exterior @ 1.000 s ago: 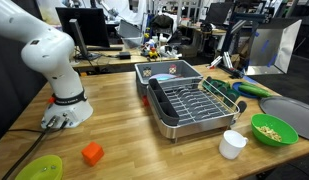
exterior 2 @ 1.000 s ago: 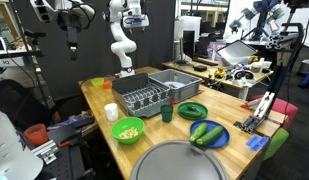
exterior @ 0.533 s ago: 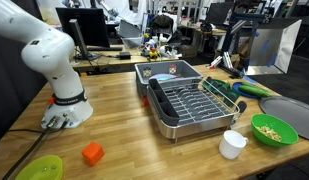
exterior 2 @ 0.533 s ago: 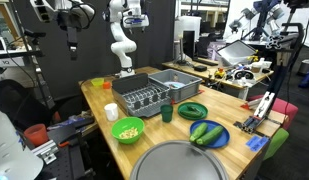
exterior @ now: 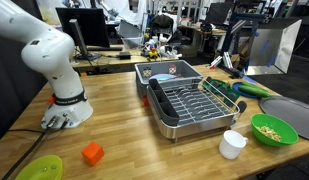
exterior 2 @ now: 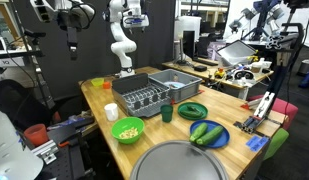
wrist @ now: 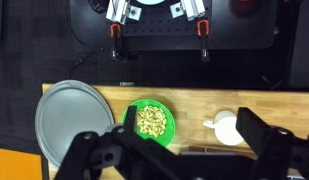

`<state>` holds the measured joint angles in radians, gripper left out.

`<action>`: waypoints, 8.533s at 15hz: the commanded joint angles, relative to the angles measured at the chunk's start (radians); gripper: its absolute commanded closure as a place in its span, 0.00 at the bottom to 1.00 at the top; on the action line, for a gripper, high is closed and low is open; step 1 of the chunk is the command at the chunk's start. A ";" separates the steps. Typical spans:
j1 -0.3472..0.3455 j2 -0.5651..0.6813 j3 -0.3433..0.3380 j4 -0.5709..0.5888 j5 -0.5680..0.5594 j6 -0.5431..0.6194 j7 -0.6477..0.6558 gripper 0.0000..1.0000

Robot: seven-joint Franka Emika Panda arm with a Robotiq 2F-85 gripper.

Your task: Pick up the green cup and put it on the dish dryer rack

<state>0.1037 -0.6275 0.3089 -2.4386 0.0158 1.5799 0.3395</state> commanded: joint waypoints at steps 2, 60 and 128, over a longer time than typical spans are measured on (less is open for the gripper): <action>0.007 0.005 -0.017 -0.008 -0.005 0.024 0.018 0.00; -0.201 0.534 -0.253 0.113 -0.117 0.649 0.364 0.00; -0.113 0.928 -0.415 0.399 0.218 0.970 0.134 0.99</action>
<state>-0.0399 0.3949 -0.1079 -1.9623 0.2596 2.5029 0.4734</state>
